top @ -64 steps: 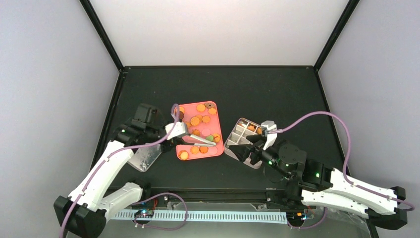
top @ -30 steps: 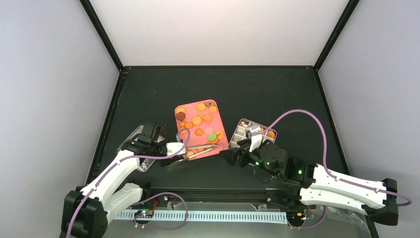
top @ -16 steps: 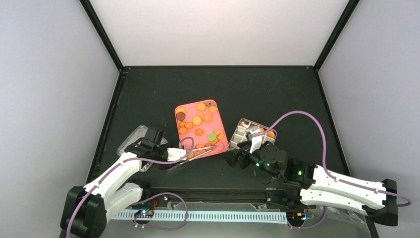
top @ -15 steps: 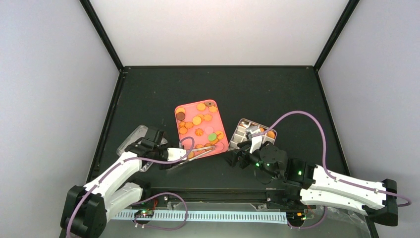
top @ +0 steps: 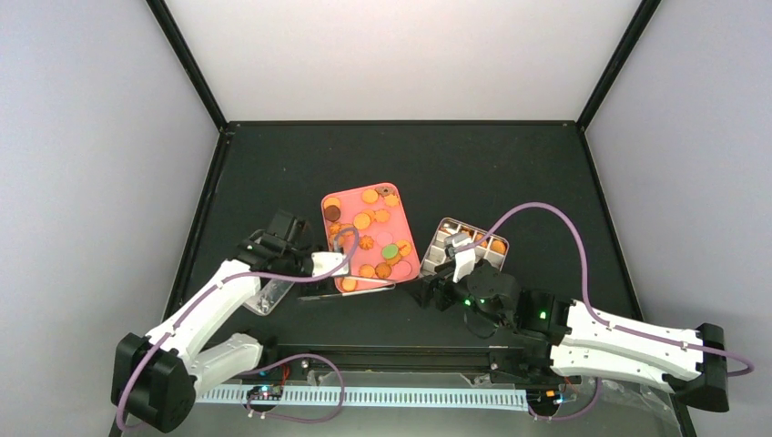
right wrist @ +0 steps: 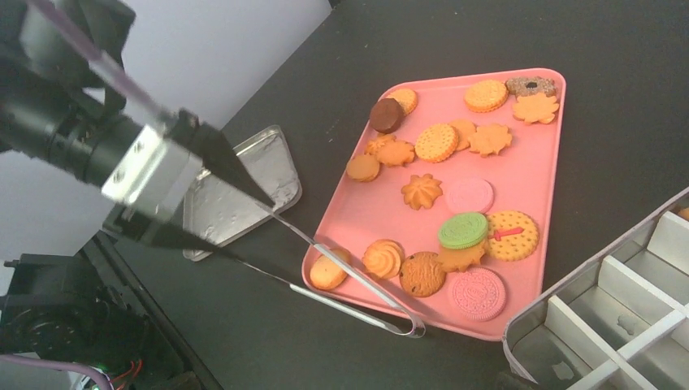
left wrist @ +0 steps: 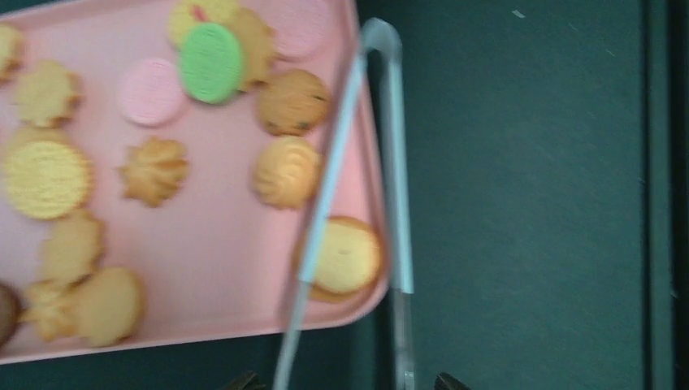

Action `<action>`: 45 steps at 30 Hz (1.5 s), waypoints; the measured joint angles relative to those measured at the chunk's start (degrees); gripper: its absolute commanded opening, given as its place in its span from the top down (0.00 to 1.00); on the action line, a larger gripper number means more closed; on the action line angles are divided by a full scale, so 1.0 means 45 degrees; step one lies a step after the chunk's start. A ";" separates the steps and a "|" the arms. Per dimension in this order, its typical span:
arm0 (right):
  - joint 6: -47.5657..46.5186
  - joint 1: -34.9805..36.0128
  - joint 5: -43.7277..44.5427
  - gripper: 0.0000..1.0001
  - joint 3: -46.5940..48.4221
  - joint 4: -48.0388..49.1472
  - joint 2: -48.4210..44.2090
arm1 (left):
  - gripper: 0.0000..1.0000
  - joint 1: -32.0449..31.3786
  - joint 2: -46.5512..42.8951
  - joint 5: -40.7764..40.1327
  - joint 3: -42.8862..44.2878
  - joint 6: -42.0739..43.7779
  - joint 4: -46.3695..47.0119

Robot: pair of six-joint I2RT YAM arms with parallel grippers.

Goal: Pack the cookies
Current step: Place the clamp on the plate, then pick up the clamp from the plate.

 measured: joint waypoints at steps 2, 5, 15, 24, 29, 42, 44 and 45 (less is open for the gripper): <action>0.0005 0.0000 0.0000 0.04 0.0010 0.0000 0.0015 | 0.44 -0.0287 -0.0272 0.0044 -0.0563 0.0199 -0.0228; 0.0010 0.0000 0.0000 0.04 0.0010 0.0000 -0.0015 | 0.44 -0.0549 -0.0457 -0.0024 -0.1273 0.0549 -0.0568; 0.0155 0.0000 0.0000 0.04 0.0000 0.0000 -0.0194 | 0.60 -0.0636 0.0063 -0.1078 -0.2419 0.1243 0.0403; 0.0389 0.0000 0.0053 0.05 -0.0238 -0.0024 -0.0622 | 0.86 -0.1103 0.0617 -0.1399 -0.2793 0.1205 0.1535; 0.0393 0.0000 0.0112 0.05 -0.0277 -0.0034 -0.0685 | 0.98 -0.1224 0.0617 -0.1457 -0.2934 0.1151 0.1695; 0.0389 0.0000 0.0204 0.05 -0.0277 -0.0034 -0.1098 | 0.98 -0.1302 0.0359 -0.0656 -0.1685 -0.0350 0.0777; 0.0389 0.0000 0.0204 0.05 -0.0277 -0.0039 -0.1214 | 0.98 -0.1302 0.0330 -0.0374 -0.1263 -0.0699 0.0588; 0.0384 0.0000 0.0194 0.05 -0.0272 -0.0034 -0.1263 | 0.99 -0.1297 0.0330 -0.0257 -0.1088 -0.0860 0.0505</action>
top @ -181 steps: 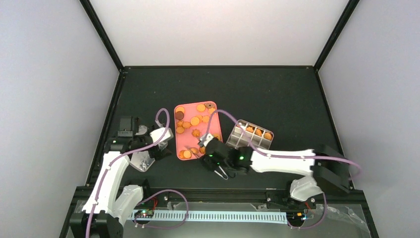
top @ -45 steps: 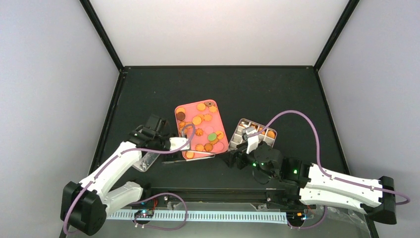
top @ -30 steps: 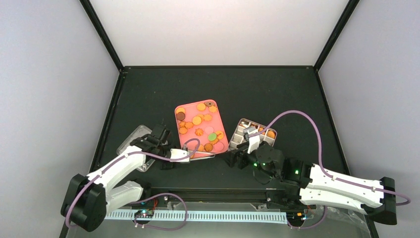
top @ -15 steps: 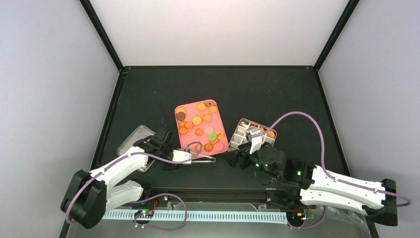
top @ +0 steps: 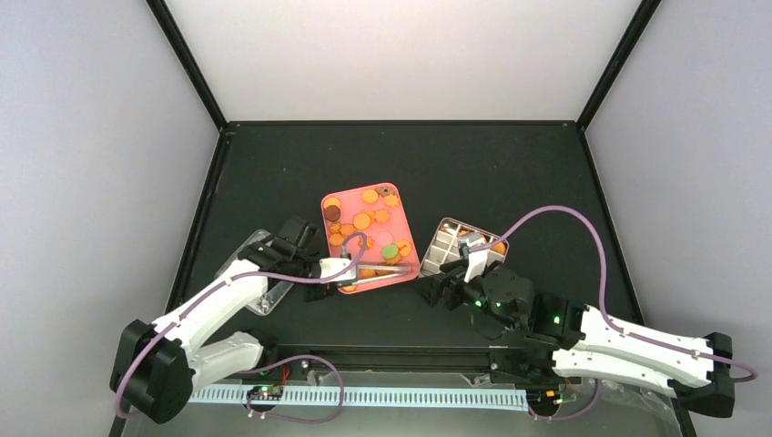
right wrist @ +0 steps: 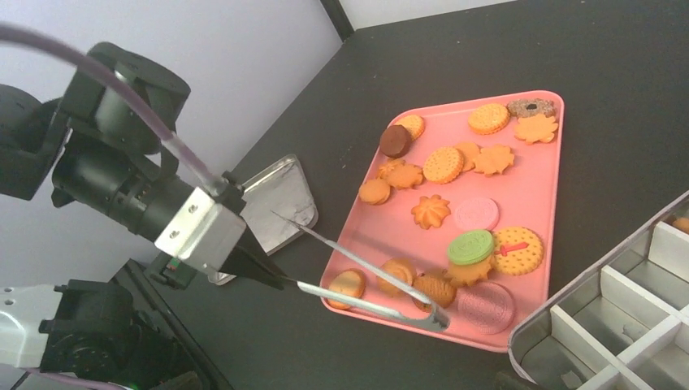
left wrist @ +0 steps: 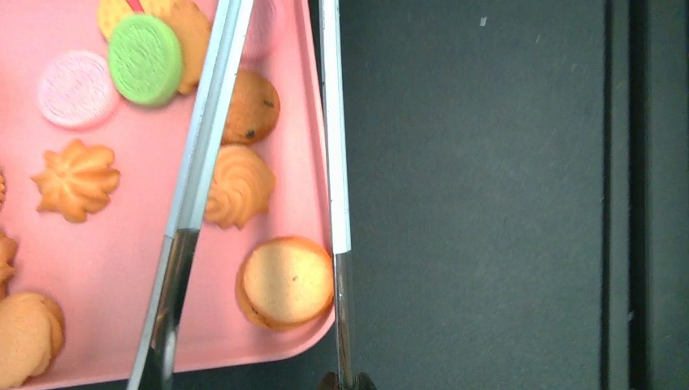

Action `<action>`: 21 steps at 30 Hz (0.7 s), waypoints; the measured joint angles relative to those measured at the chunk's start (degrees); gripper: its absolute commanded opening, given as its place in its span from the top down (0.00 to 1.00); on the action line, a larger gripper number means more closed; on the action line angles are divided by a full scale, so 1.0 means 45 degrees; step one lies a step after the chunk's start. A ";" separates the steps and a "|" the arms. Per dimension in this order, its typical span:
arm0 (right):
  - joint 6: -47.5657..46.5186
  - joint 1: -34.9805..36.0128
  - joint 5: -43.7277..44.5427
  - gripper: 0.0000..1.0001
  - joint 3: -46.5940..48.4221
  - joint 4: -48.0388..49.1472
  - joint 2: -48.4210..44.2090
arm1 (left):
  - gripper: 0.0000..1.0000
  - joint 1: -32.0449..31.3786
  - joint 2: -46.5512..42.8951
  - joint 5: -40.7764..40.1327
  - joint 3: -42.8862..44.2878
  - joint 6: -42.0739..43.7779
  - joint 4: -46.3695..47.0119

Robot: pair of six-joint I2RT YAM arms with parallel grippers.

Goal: Pack the cookies
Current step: Pick up the clamp from the plate, then pass from the left arm to the right

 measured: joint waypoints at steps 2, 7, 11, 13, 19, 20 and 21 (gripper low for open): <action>-0.0010 0.0000 -0.0044 0.05 0.0000 0.0005 -0.0044 | 0.98 0.0087 0.0010 0.0437 0.0447 -0.0379 -0.0291; -0.0146 0.0000 -0.0442 0.03 0.0000 0.0306 -0.0219 | 0.98 0.0816 0.0112 0.2351 0.2045 -0.1511 -0.1331; -0.0223 0.0000 -0.0865 0.00 -0.0015 0.1069 -0.0432 | 0.98 0.1263 0.0369 0.4294 0.3521 -0.2463 -0.1904; -0.0291 0.0000 -0.0976 0.00 -0.0029 0.1554 -0.0384 | 0.99 0.1302 0.0389 0.5275 0.4022 -0.2968 -0.2035; -0.0753 -0.0126 -0.1112 0.00 -0.0019 0.3240 0.0690 | 0.98 0.1321 0.0345 0.8092 0.4493 -0.4435 -0.2069; -0.0855 -0.0296 -0.1282 0.00 -0.0010 0.3565 0.0942 | 0.99 0.1321 0.0321 0.8437 0.4493 -0.4673 -0.2059; -0.0933 -0.0481 -0.1457 0.00 0.0010 0.3808 0.1151 | 0.99 0.1321 0.0291 0.8723 0.4493 -0.4877 -0.2045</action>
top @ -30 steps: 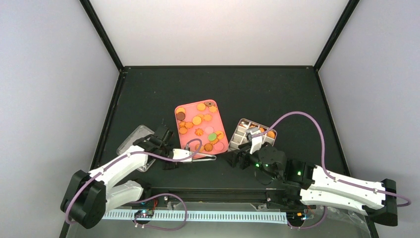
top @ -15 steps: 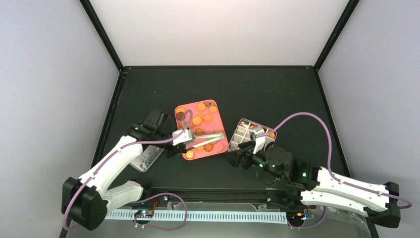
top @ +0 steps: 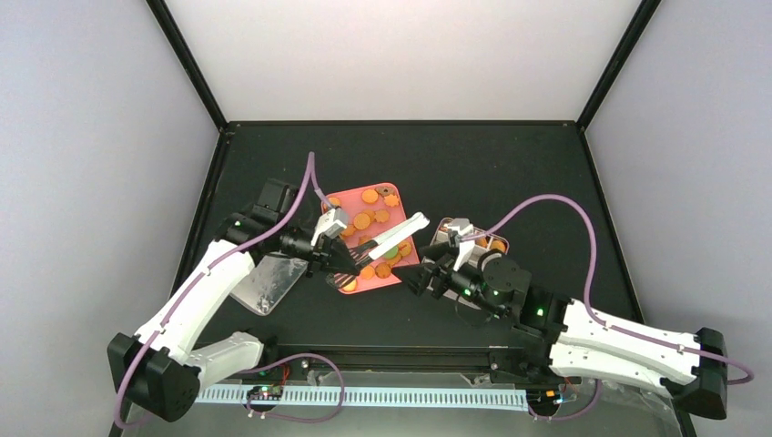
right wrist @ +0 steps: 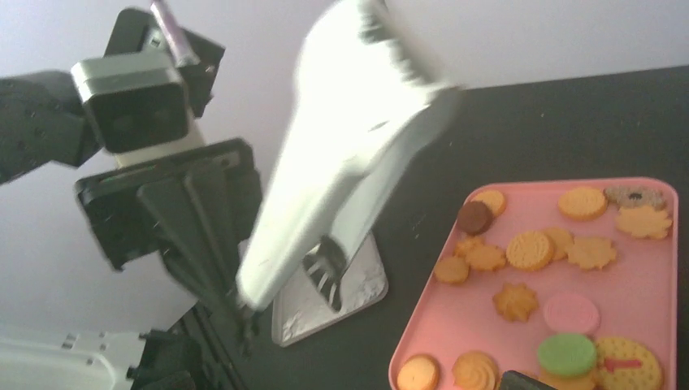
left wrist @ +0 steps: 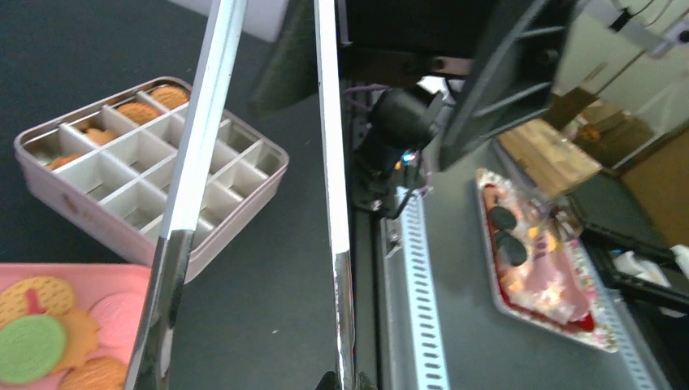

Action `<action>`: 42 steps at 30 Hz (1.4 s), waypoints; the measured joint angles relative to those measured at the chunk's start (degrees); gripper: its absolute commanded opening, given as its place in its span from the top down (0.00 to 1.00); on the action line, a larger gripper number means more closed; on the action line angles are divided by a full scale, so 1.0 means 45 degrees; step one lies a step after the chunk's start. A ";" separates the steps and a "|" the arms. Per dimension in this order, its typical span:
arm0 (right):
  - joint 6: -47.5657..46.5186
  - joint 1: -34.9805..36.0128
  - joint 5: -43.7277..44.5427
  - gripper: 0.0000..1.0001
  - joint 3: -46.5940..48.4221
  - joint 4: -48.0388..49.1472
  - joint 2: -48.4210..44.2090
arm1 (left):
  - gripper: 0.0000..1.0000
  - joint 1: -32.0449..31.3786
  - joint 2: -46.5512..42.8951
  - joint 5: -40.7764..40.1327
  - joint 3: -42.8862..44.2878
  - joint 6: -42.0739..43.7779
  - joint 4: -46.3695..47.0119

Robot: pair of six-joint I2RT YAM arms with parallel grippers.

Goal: Pack the cookies
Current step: Pass from the left arm to the right

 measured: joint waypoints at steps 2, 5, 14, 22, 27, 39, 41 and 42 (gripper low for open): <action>-0.0126 -0.0544 -0.0500 0.00 0.0136 0.0568 0.0461 | 0.98 0.0000 -0.0107 0.0491 0.0000 -0.0316 0.0068; -0.0155 -0.1282 -0.1336 0.00 0.0500 0.1447 0.1073 | 0.98 0.0000 -0.0296 0.1073 0.0000 -0.0656 0.0087; 0.0170 -0.2453 -0.4279 0.12 0.1379 0.3691 0.3157 | 0.98 0.0000 -0.0597 0.2011 -0.0019 -0.0962 0.0121; 0.0617 -0.2531 -0.6105 0.30 0.1855 0.4226 0.3959 | 0.98 0.0024 -0.0612 0.2108 -0.0024 -0.1059 0.0170; 0.0602 -0.2531 -0.6645 0.34 0.2205 0.4260 0.4129 | 0.99 0.0024 -0.0617 0.2195 -0.0024 -0.1093 0.0175; 0.0753 -0.2599 -0.6863 0.53 0.2283 0.4410 0.4425 | 0.98 0.0024 -0.0685 0.2429 -0.0053 -0.1049 0.0136; 0.0753 -0.2599 -0.6824 0.56 0.2283 0.4362 0.4410 | 0.98 0.0024 -0.0753 0.2273 -0.0053 -0.0986 0.0136; 0.0753 -0.2599 -0.6795 0.57 0.2283 0.4318 0.4401 | 0.98 0.0024 -0.0767 0.2161 -0.0053 -0.0947 0.0136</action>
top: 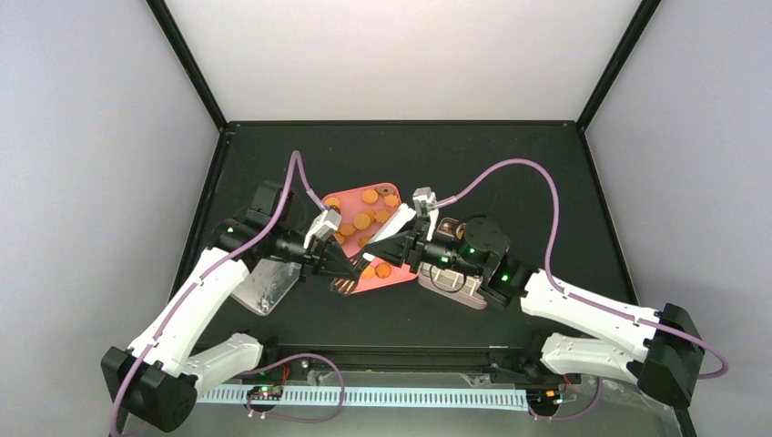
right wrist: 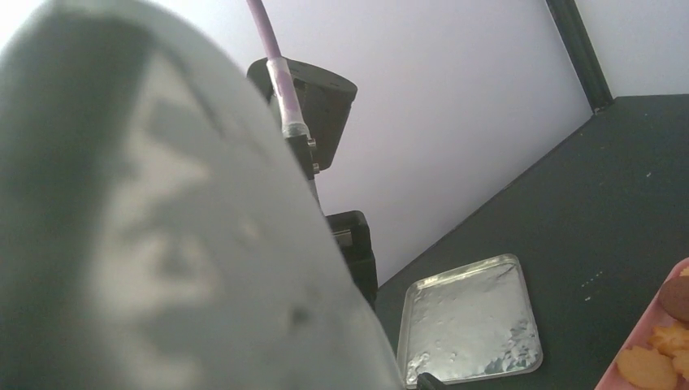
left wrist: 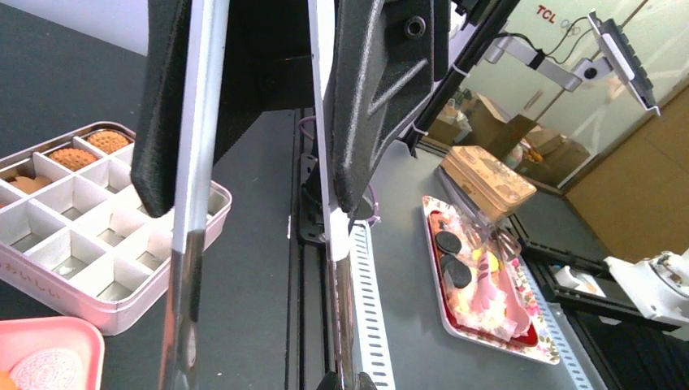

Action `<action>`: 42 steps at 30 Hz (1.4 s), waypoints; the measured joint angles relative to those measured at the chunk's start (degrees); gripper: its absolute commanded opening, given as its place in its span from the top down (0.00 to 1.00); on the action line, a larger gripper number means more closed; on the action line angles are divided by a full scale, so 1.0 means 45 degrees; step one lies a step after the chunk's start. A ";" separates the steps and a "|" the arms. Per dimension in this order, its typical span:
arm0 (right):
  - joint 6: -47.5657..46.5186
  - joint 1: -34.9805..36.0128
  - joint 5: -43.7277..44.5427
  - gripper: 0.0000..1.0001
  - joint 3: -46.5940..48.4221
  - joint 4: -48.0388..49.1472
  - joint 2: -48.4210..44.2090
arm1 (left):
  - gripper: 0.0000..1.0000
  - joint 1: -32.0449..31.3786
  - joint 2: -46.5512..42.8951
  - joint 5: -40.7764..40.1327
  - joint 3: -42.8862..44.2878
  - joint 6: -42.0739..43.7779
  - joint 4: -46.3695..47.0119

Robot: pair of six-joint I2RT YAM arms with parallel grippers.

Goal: Pack the cookies
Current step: Pass from the left arm to the right

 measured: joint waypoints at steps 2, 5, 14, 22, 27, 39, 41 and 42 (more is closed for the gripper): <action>-0.0010 0.0005 0.0058 0.57 0.0000 -0.0073 -0.0010 | 0.98 0.0000 -0.0010 -0.0155 0.0000 0.0102 -0.0010; -0.0015 0.0005 0.0102 0.44 0.0000 -0.0121 -0.0010 | 0.99 0.0000 -0.0010 -0.0233 0.0000 0.0282 -0.0068; 0.0204 0.0005 0.0180 0.35 0.0005 0.0316 0.0151 | 0.99 0.0000 -0.0015 0.0000 0.0000 0.0699 -0.0432; 0.0291 0.0005 -0.0233 0.50 0.0321 0.0612 0.0369 | 0.98 0.0000 -0.0024 0.0204 0.0000 0.0787 -0.0646; 0.0355 0.0000 -0.0767 0.59 0.0452 0.0651 0.0622 | 0.98 0.0000 -0.0180 0.0204 0.0000 0.0845 -0.0879; -0.0170 0.0000 -0.0733 0.71 0.0549 -0.0452 0.0223 | 0.81 0.0068 -0.0185 -0.0675 0.0219 0.0942 -0.1214; -0.0340 0.0000 -0.0413 0.71 0.0549 -0.1054 0.0005 | 0.70 0.0131 -0.0185 -0.1345 0.0311 0.0801 -0.0908; -0.0442 0.0000 -0.0238 0.71 0.0549 -0.1268 -0.0049 | 0.66 0.0141 -0.0189 -0.1817 0.0311 0.0656 -0.0685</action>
